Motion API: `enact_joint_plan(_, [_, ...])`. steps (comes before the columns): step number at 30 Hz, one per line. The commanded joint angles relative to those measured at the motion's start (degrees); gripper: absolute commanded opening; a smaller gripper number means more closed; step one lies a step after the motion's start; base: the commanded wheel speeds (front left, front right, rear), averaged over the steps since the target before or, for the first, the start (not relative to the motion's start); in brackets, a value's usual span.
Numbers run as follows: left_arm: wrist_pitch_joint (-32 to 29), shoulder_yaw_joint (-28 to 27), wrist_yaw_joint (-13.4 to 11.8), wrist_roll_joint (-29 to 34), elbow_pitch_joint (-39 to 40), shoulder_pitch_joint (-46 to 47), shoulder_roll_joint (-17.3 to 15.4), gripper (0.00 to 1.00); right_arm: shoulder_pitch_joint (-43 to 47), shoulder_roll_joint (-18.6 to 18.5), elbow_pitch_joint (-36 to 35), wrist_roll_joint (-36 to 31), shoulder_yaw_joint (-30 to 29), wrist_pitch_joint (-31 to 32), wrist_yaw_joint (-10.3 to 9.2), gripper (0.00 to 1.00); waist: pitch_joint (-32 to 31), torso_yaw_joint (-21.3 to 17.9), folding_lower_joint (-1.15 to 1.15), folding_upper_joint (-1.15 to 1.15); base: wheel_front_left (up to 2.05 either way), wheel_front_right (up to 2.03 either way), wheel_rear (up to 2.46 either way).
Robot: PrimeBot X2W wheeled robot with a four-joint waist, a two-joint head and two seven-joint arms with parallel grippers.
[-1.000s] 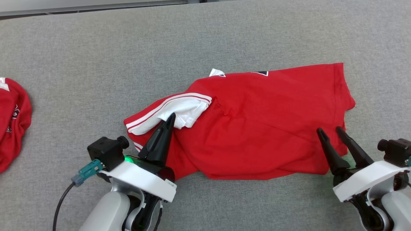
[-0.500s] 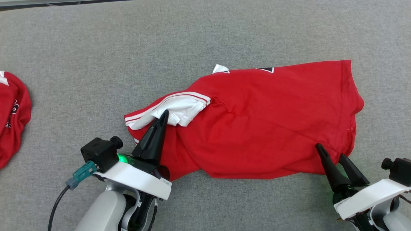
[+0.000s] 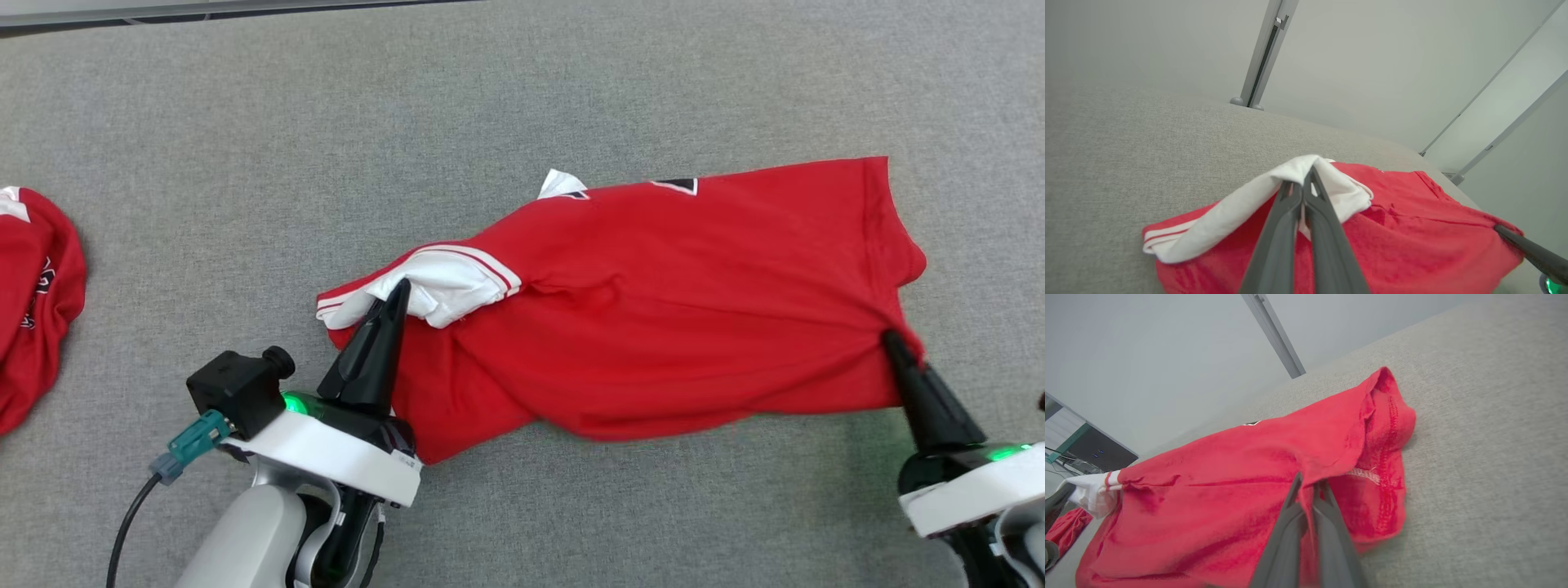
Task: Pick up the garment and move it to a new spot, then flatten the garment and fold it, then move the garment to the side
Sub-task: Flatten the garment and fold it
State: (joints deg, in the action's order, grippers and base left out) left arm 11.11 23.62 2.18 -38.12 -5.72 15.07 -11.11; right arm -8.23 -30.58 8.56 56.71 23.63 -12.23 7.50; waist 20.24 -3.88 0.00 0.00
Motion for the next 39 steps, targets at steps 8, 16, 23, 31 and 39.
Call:
enact_joint_plan(8, [-1.53,5.23,3.12,-0.18,3.05,1.80,1.29,0.00,1.81,-2.04,1.89,-2.24,-3.64,0.32,-0.03,0.00,0.05,-0.23,0.00,0.00,0.00,0.00,0.00])
enact_joint_plan(16, [-1.16,6.65,2.90,1.07,1.83,1.97,0.93,0.00,3.34,-0.34,-0.10,1.83,-3.51,3.37,-0.03,1.00,0.49,-0.48,0.00,0.00,0.00,0.00,0.00])
enact_joint_plan(23, [-1.08,7.17,3.09,0.93,1.04,1.64,0.72,0.00,3.92,-0.92,-1.77,3.96,-3.87,3.16,-0.03,1.00,0.32,0.21,0.00,0.00,0.00,0.00,0.00])
enact_joint_plan(31, [-0.53,7.38,3.13,0.57,0.27,1.22,0.76,0.00,5.52,-2.52,-3.64,5.76,-4.10,3.95,-0.03,0.32,-0.17,0.87,0.00,0.00,0.00,0.00,0.00])
enact_joint_plan(39, [0.04,7.83,3.14,0.42,-0.50,1.03,0.97,0.00,5.85,-4.67,-4.06,2.32,-5.71,1.10,-0.03,0.00,-0.67,0.99,0.00,0.00,0.00,0.00,0.00])
